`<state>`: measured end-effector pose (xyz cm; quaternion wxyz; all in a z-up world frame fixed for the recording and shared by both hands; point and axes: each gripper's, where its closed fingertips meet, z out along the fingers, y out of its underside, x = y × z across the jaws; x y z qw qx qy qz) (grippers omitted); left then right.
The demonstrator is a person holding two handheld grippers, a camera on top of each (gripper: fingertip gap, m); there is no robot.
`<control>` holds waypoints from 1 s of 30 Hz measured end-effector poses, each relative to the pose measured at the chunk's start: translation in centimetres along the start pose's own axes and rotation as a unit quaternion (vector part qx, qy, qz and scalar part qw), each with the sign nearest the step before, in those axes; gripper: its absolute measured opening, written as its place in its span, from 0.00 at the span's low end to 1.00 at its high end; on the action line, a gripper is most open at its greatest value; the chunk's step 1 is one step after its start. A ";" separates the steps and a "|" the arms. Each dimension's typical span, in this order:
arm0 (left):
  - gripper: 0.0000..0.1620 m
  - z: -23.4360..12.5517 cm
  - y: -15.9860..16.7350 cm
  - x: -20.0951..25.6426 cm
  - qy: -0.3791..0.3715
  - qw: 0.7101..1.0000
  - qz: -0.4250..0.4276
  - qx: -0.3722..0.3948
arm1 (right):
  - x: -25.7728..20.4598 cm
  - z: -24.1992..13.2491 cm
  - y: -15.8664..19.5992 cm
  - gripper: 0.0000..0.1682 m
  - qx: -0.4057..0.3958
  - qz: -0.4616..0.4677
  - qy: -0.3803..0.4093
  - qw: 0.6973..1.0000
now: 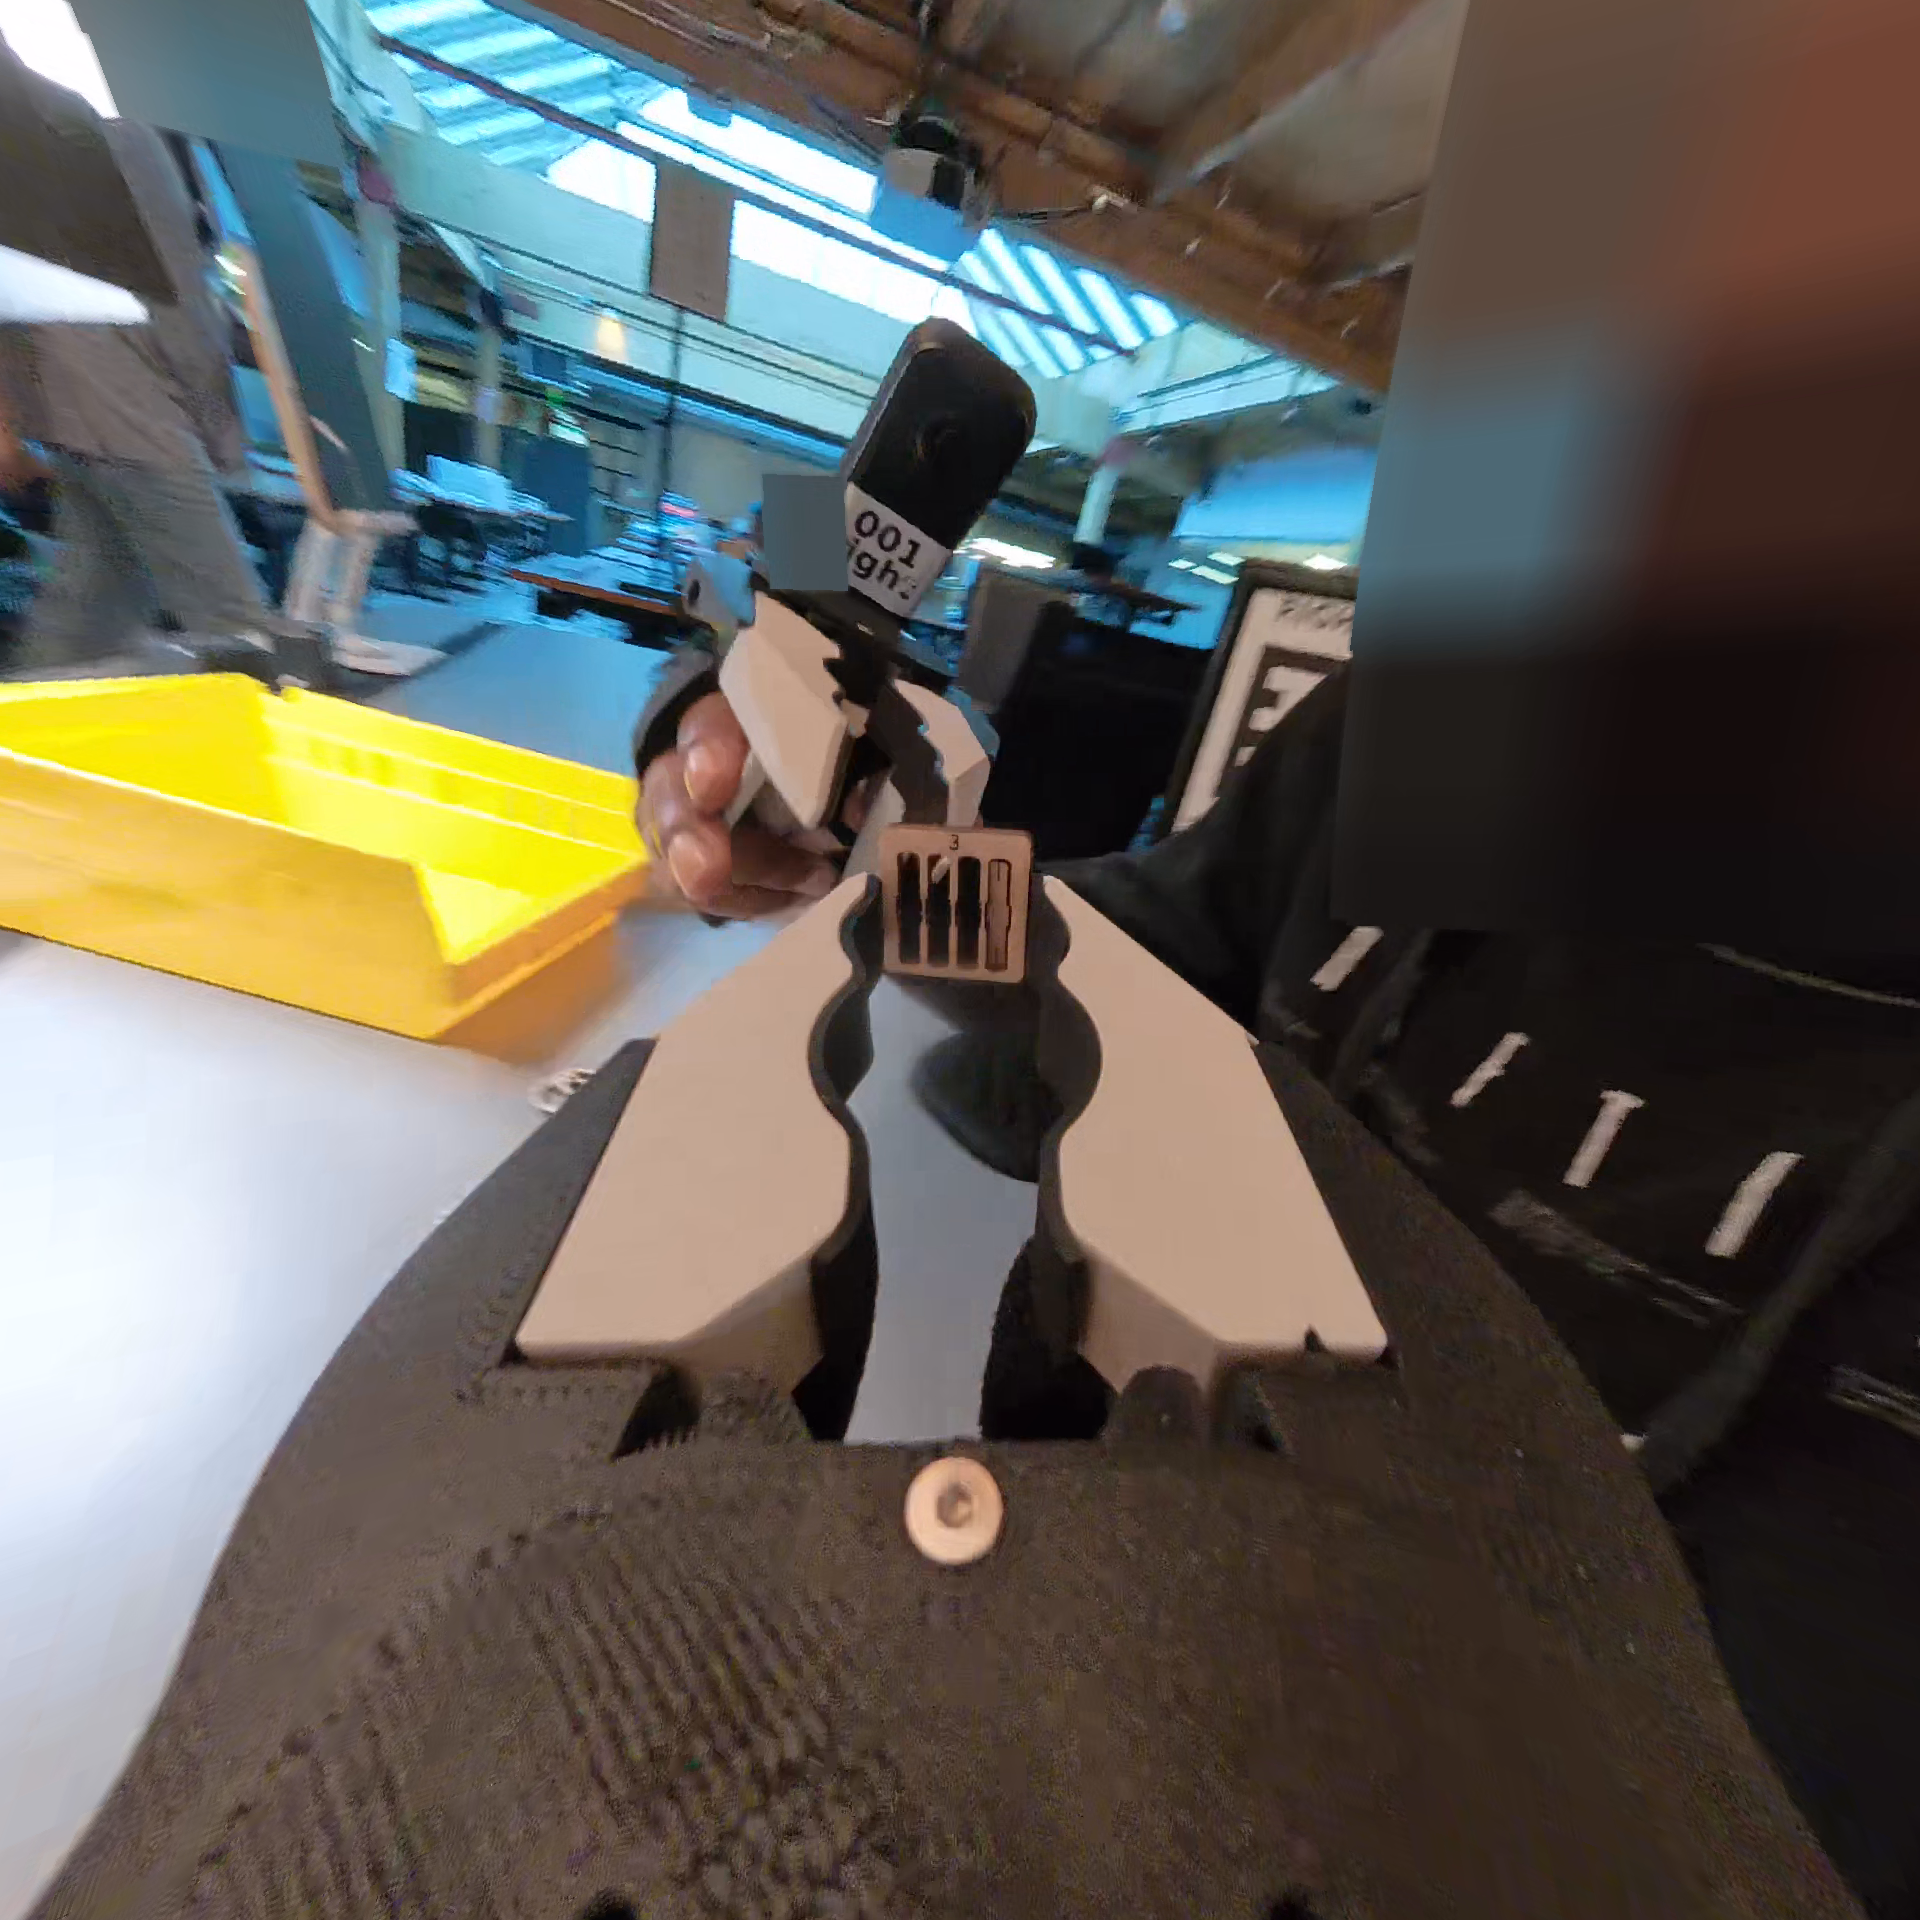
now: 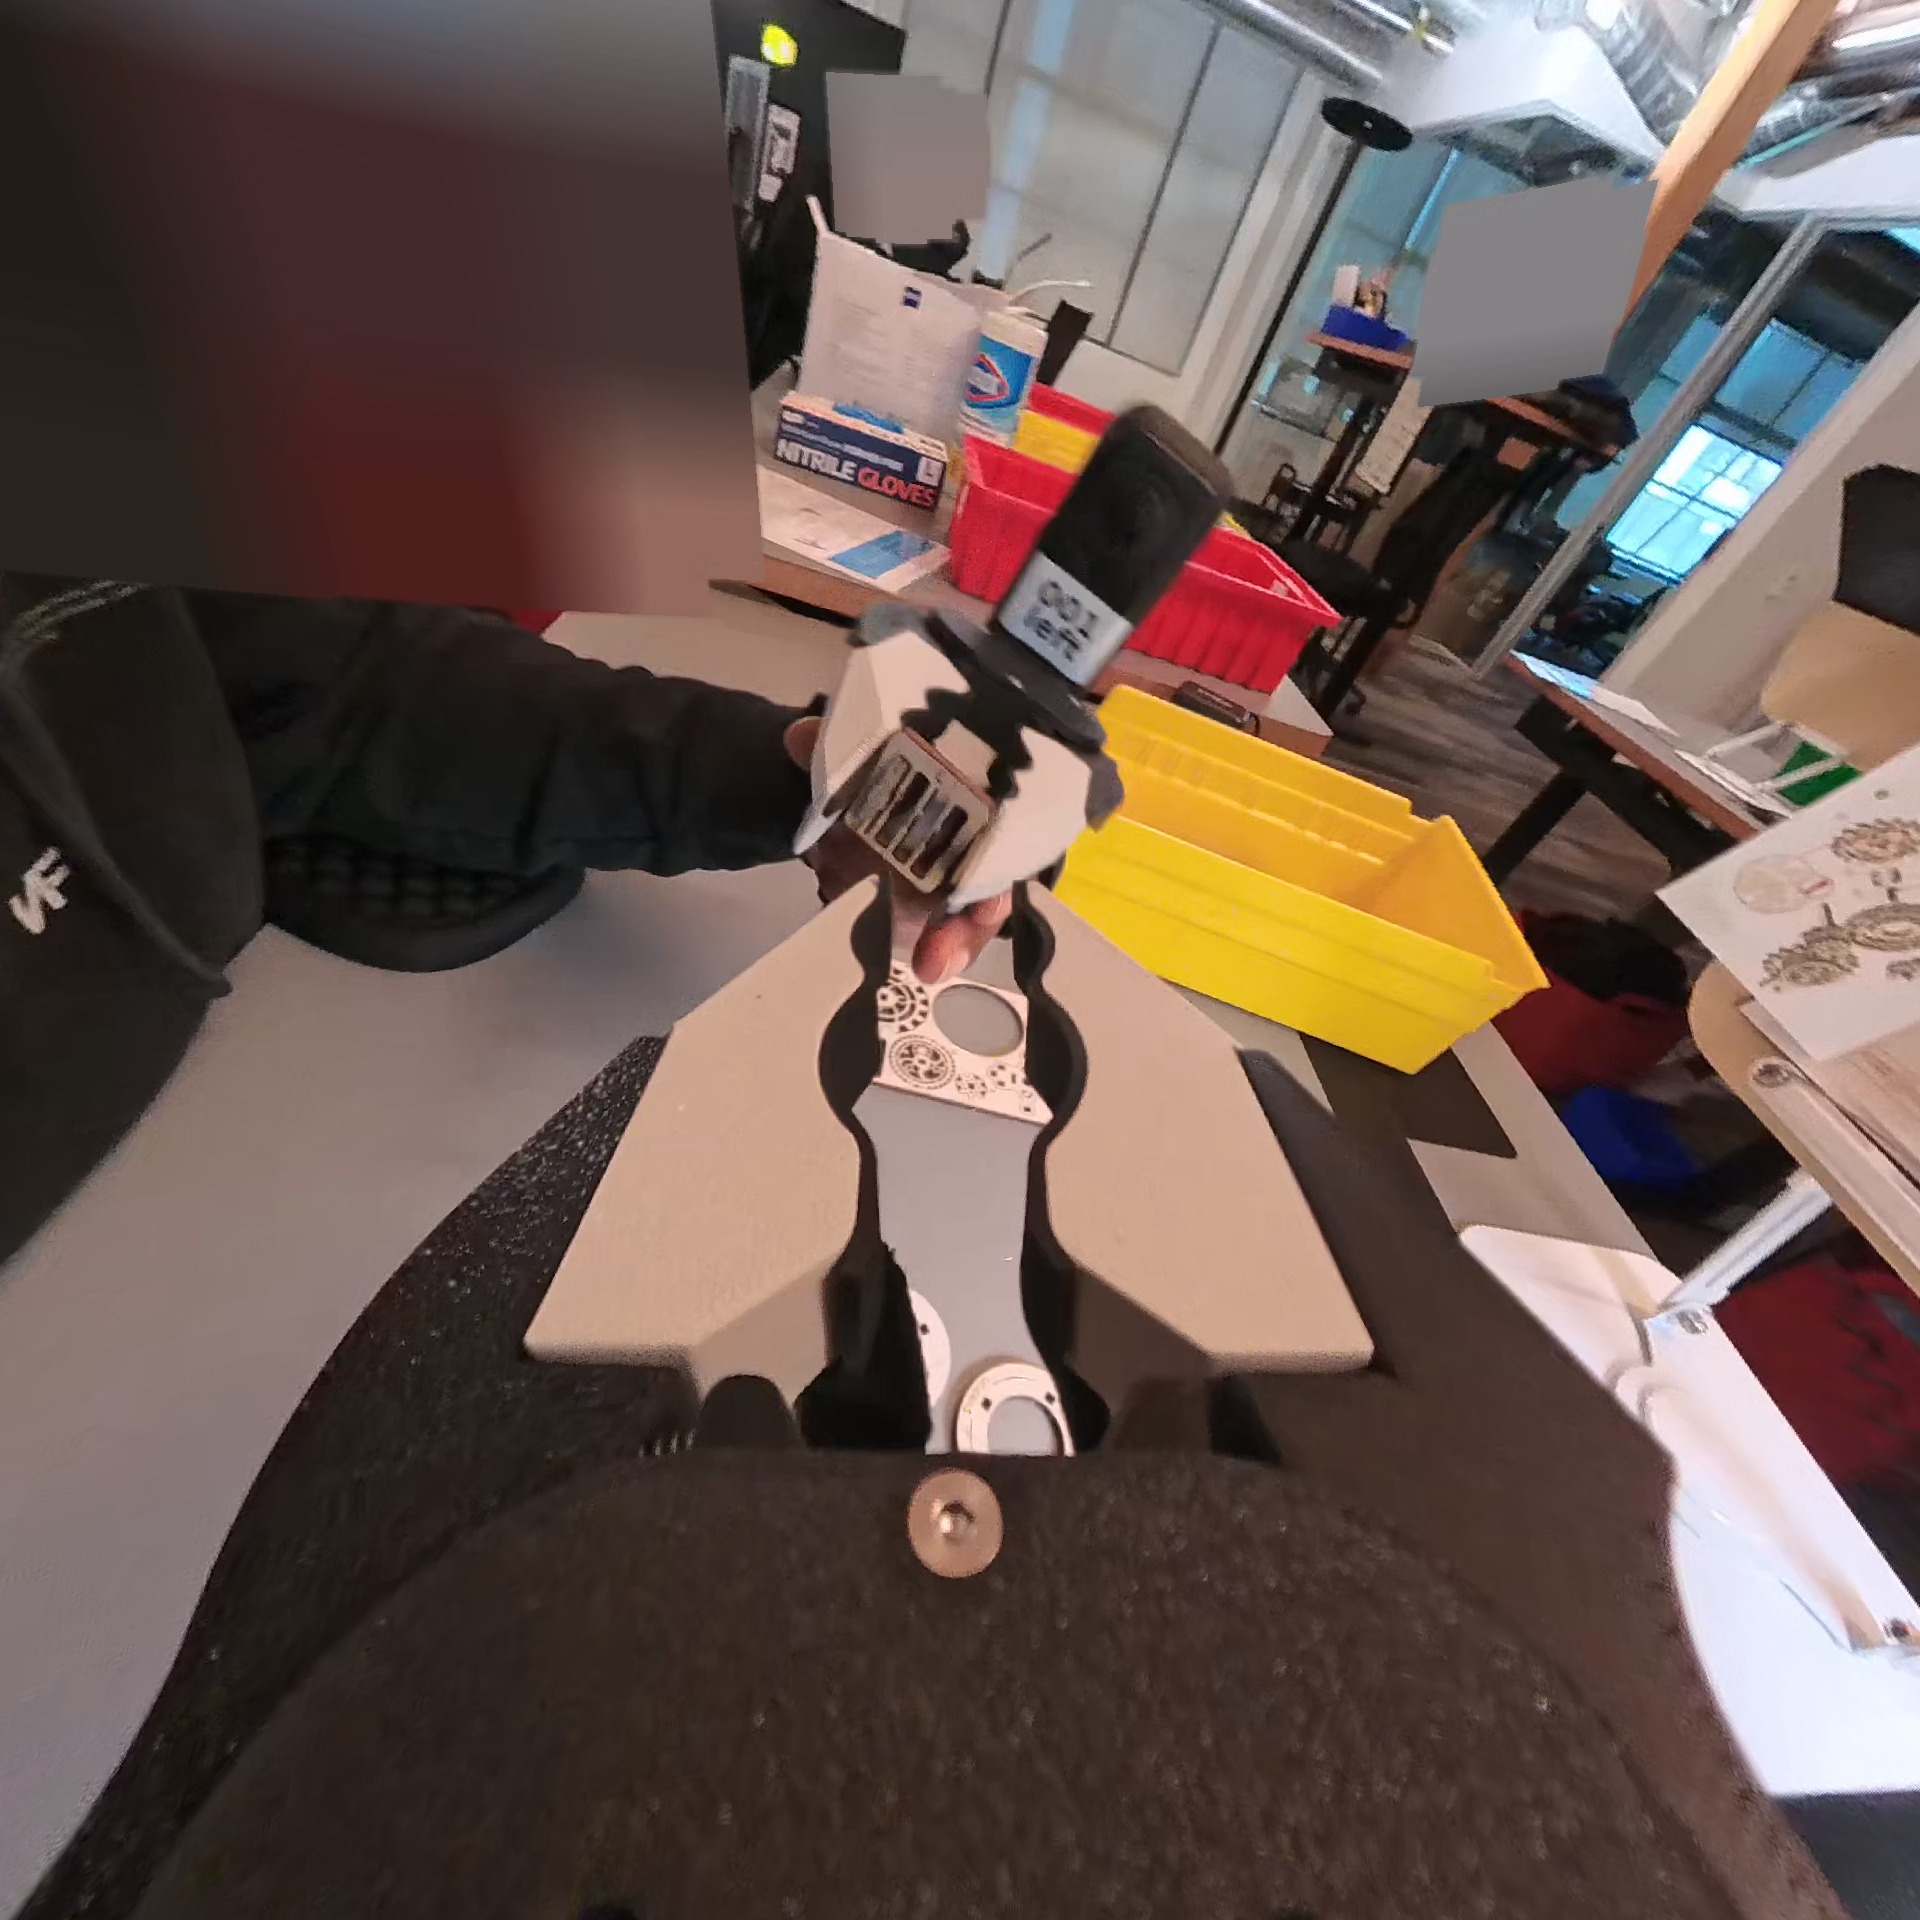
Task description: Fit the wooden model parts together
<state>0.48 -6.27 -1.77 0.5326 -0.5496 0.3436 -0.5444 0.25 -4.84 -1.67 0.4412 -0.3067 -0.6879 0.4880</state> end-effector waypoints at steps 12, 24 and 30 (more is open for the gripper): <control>0.16 1.0 6.3 1.8 0.114 0.972 -0.155 -0.132 | -4.8 1.6 3.5 0.03 -0.085 0.026 -0.134 0.987; 0.17 0.6 1.4 -4.2 -0.148 0.986 0.049 -0.058 | 3.1 -0.8 2.1 0.01 0.189 0.412 -0.099 0.886; 0.01 -0.4 1.1 -7.6 -0.227 0.973 0.028 -0.004 | 6.2 -1.2 4.9 0.00 0.340 0.541 -0.052 0.768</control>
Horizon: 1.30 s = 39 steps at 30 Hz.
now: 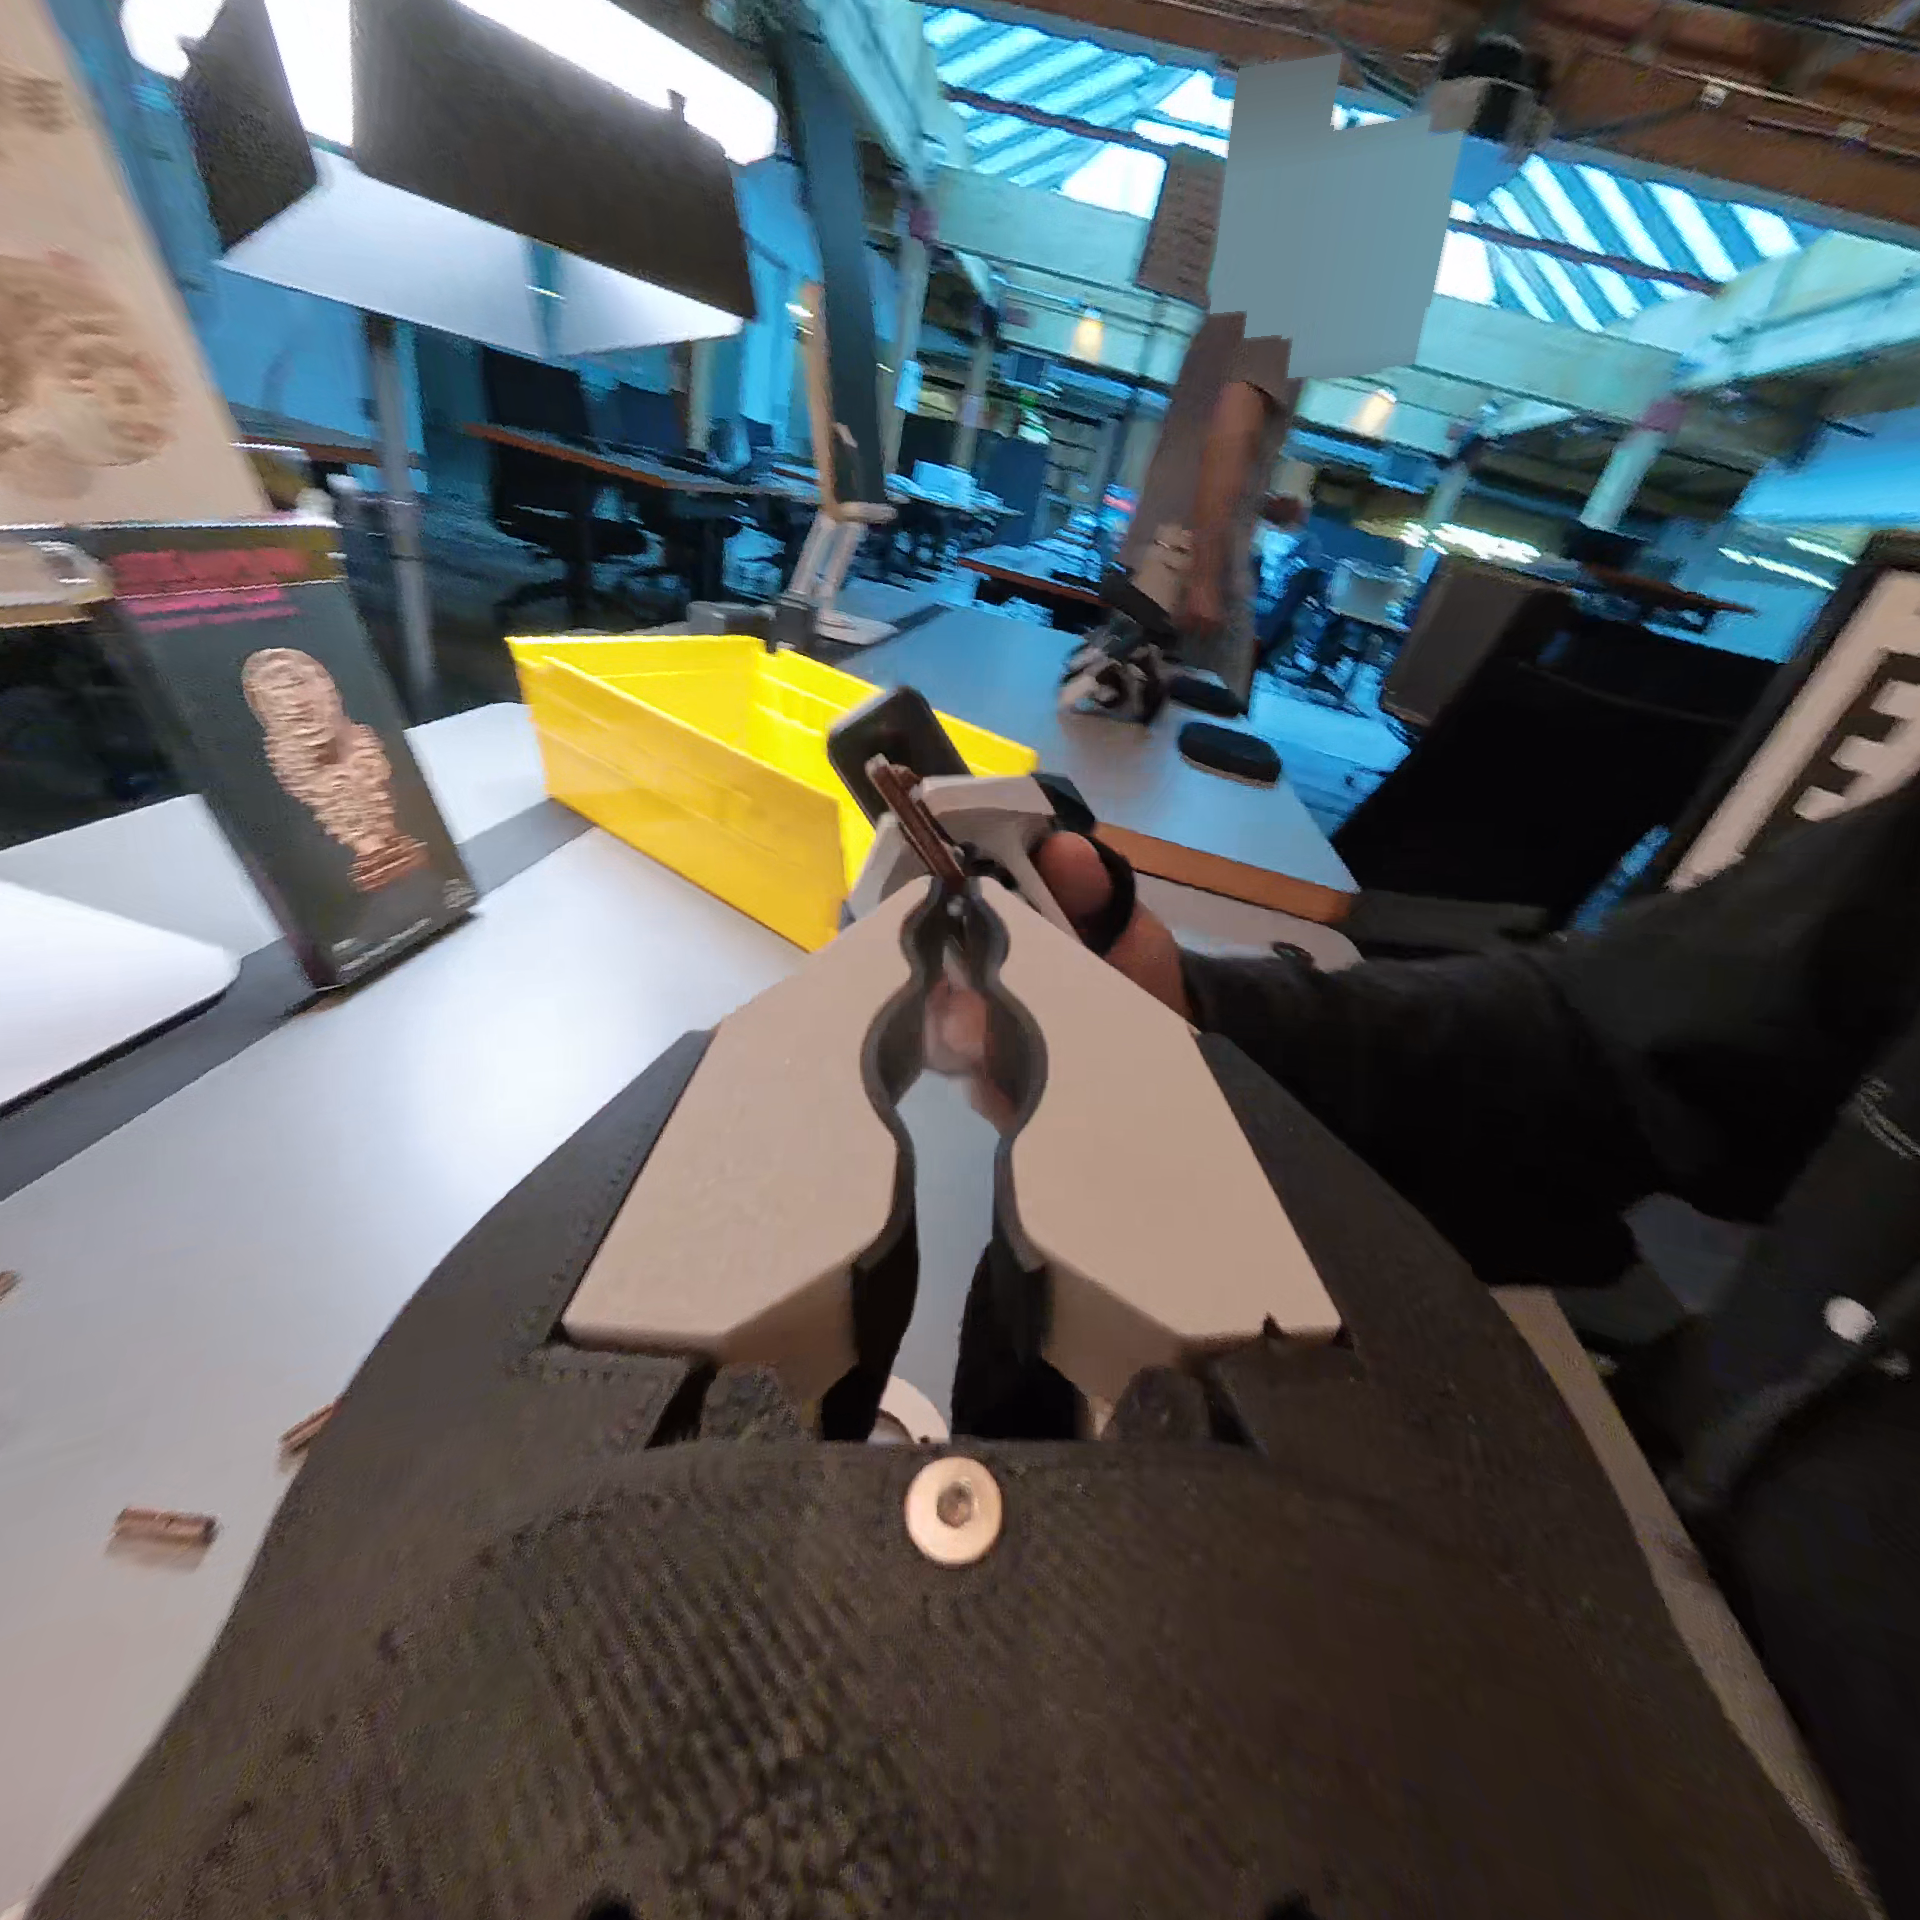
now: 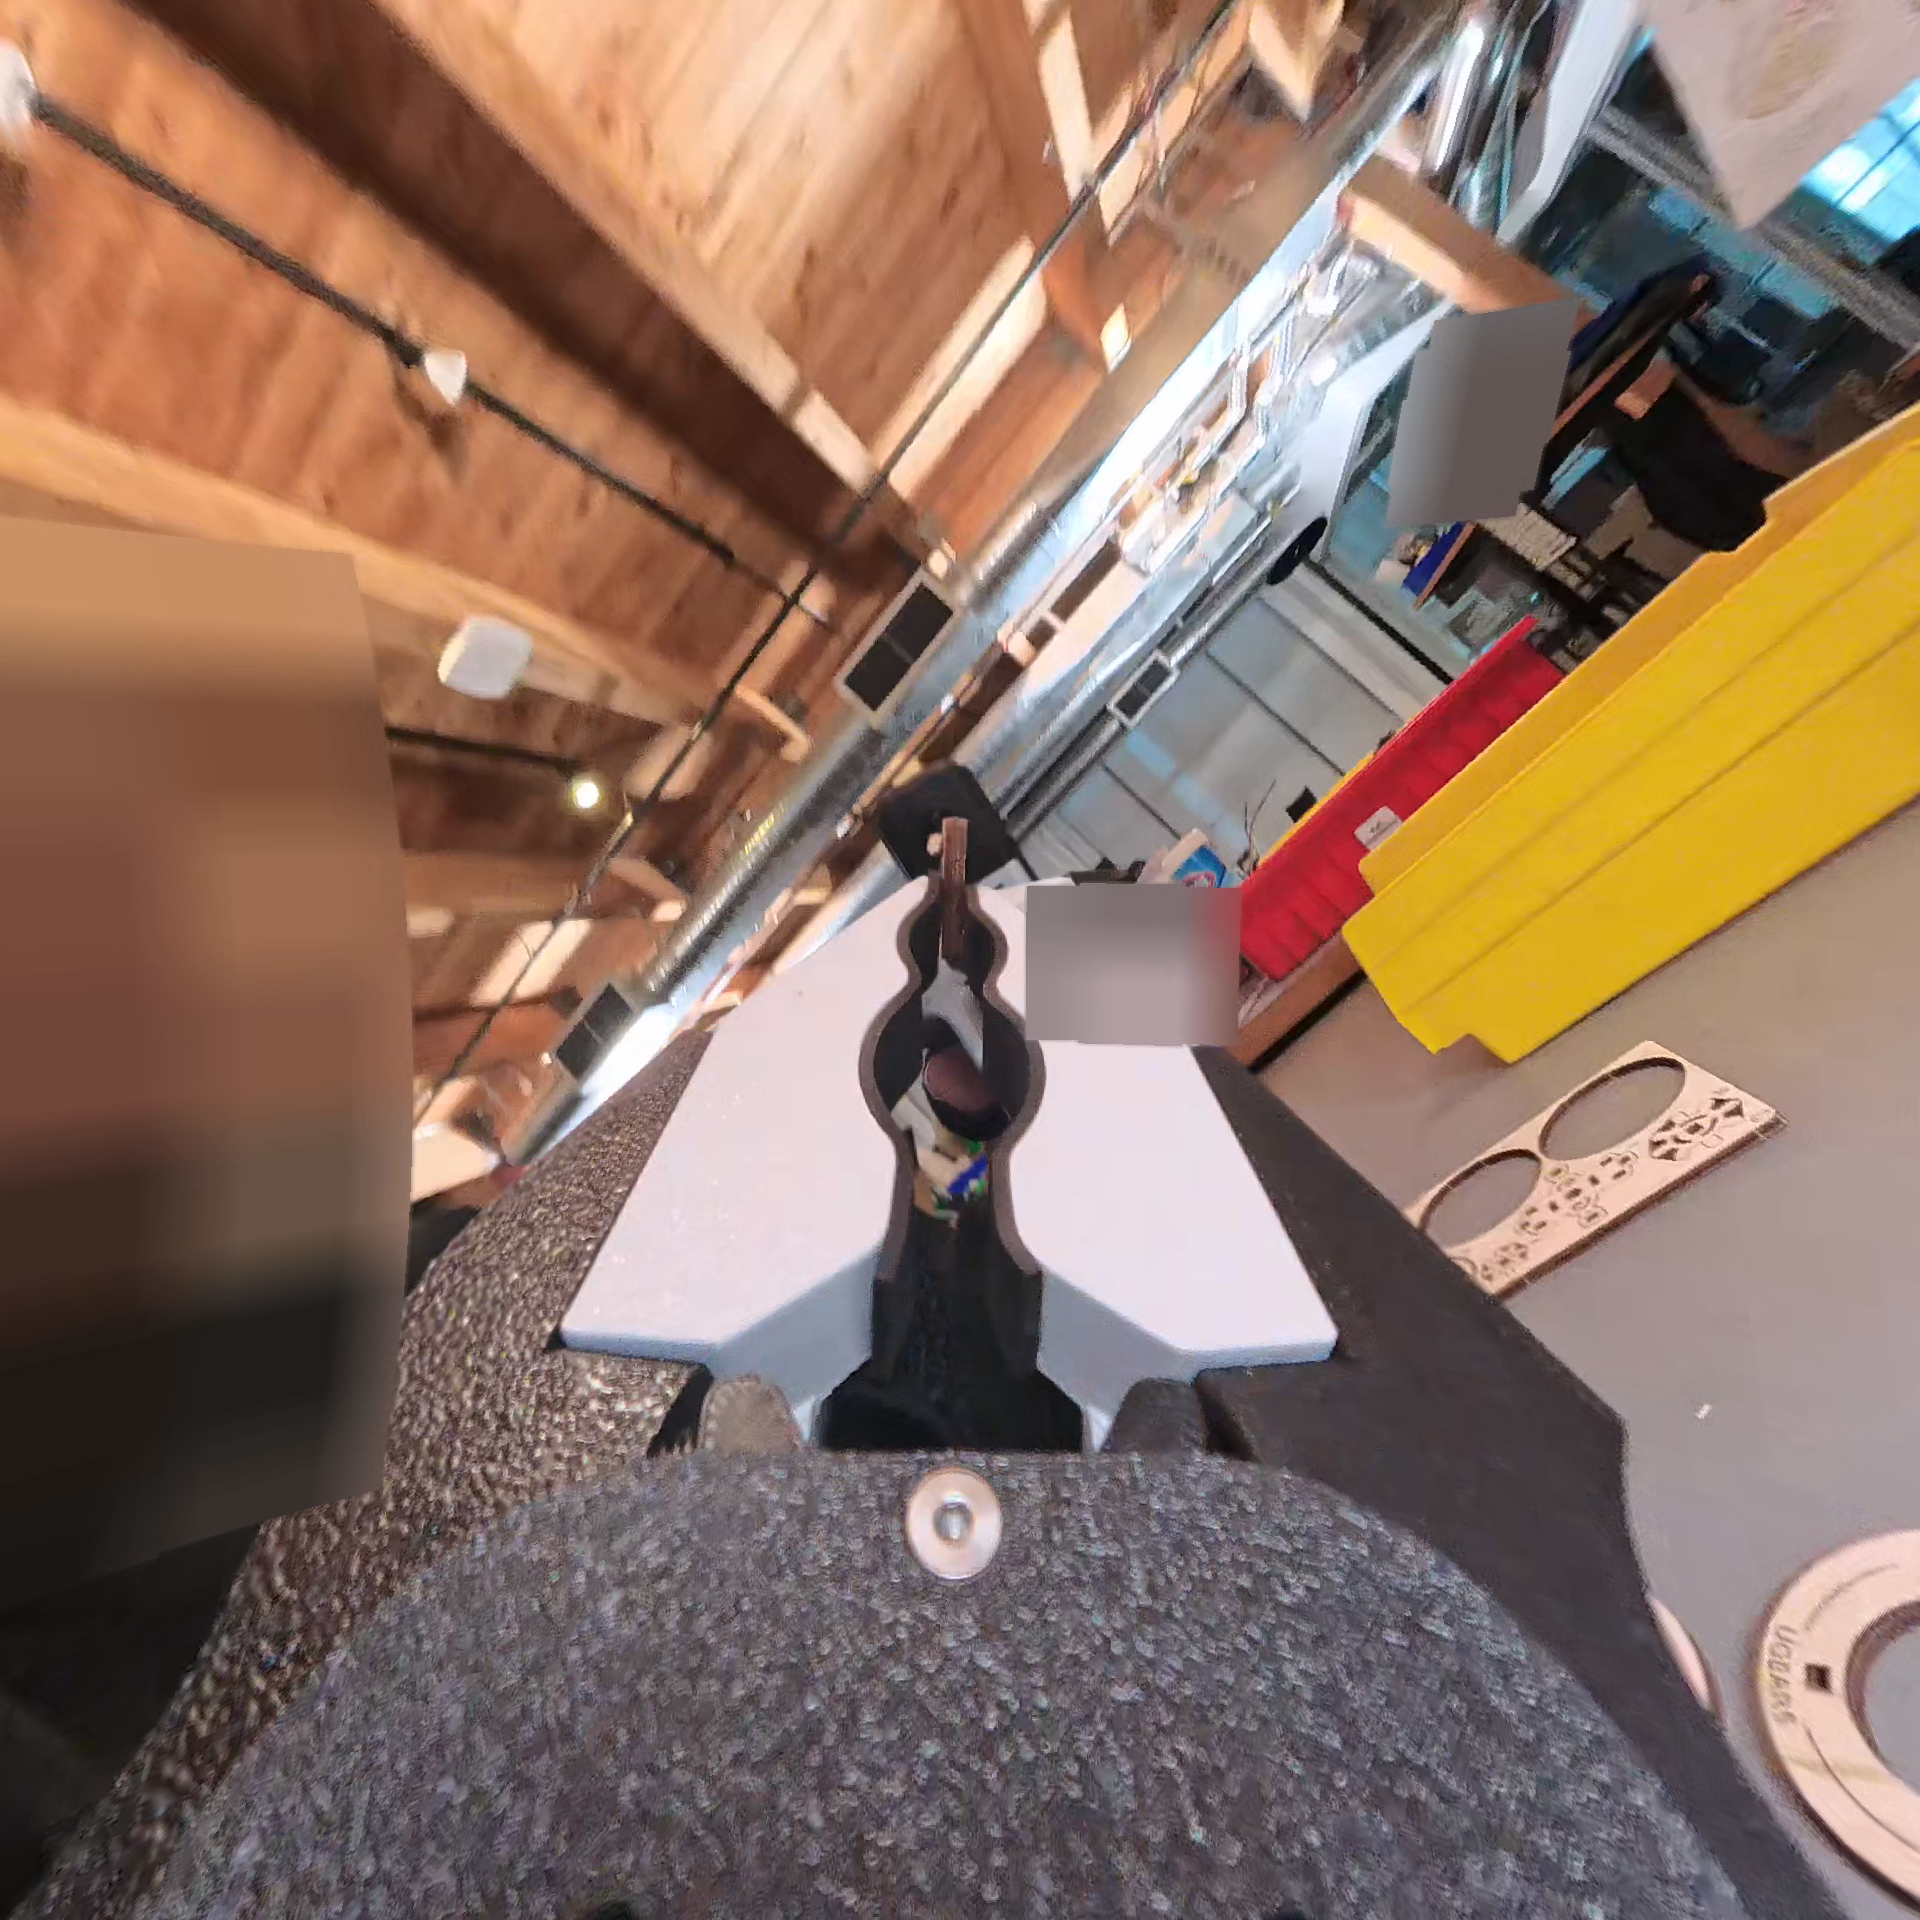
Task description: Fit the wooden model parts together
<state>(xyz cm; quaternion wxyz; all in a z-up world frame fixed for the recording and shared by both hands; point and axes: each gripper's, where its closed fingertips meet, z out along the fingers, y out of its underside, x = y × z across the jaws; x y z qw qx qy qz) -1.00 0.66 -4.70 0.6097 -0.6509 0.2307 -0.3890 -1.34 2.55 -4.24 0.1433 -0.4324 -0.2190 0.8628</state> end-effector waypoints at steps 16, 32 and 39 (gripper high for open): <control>0.01 0.7 0.9 -2.3 -0.067 0.997 -0.025 0.036 | 2.3 -0.7 1.3 0.02 -0.041 -0.142 0.100 0.984; 0.01 1.3 5.5 -5.3 -0.235 0.952 0.110 -0.165 | 5.3 -3.0 1.4 0.07 -0.244 -0.653 0.300 0.652; 0.01 1.5 6.2 -5.2 -0.243 0.937 0.151 -0.200 | 5.9 -3.4 1.6 0.04 -0.265 -0.681 0.311 0.609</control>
